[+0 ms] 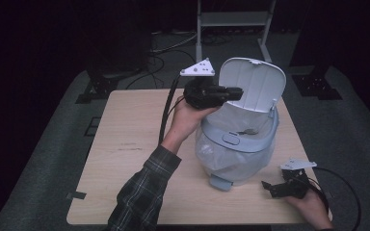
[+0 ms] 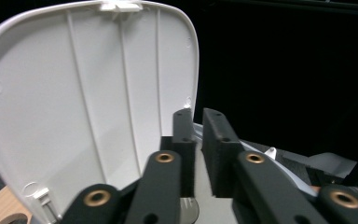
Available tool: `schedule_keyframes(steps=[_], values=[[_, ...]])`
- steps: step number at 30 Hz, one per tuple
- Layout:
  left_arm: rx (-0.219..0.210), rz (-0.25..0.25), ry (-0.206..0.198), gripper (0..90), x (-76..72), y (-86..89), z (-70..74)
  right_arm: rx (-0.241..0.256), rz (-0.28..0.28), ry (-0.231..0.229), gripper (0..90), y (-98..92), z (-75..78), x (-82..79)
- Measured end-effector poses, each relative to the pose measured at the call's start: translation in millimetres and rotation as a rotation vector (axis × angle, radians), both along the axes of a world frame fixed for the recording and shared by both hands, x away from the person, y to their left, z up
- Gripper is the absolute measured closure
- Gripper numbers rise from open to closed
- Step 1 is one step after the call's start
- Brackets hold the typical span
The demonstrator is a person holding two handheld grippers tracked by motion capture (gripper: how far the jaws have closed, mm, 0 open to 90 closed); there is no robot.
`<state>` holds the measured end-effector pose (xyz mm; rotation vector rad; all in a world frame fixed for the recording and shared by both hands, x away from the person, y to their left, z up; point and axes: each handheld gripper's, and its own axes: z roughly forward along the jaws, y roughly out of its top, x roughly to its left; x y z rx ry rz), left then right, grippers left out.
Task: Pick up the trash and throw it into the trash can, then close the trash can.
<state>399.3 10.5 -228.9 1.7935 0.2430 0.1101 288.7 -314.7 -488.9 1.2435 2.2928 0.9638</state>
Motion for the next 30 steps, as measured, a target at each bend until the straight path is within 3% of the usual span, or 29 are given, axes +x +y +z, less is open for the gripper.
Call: schedule_keyframes(steps=[2,9,21,30], values=[[0.000,0.008,-0.002,89.8,0.1,2.2,1.3,0.000,0.000,0.000,0.0,0.0,0.0,0.0],[-0.013,0.042,-0.010,90.0,7.2,13.2,9.2,0.000,0.000,0.000,0.0,0.0,0.0,0.0],[-0.053,0.089,-0.019,90.0,32.4,27.5,27.4,0.002,-0.001,0.000,0.0,0.1,0.0,0.0],[-0.064,0.115,-0.032,90.0,50.0,27.6,39.3,0.002,-0.001,0.000,0.0,0.1,0.0,-0.1]])
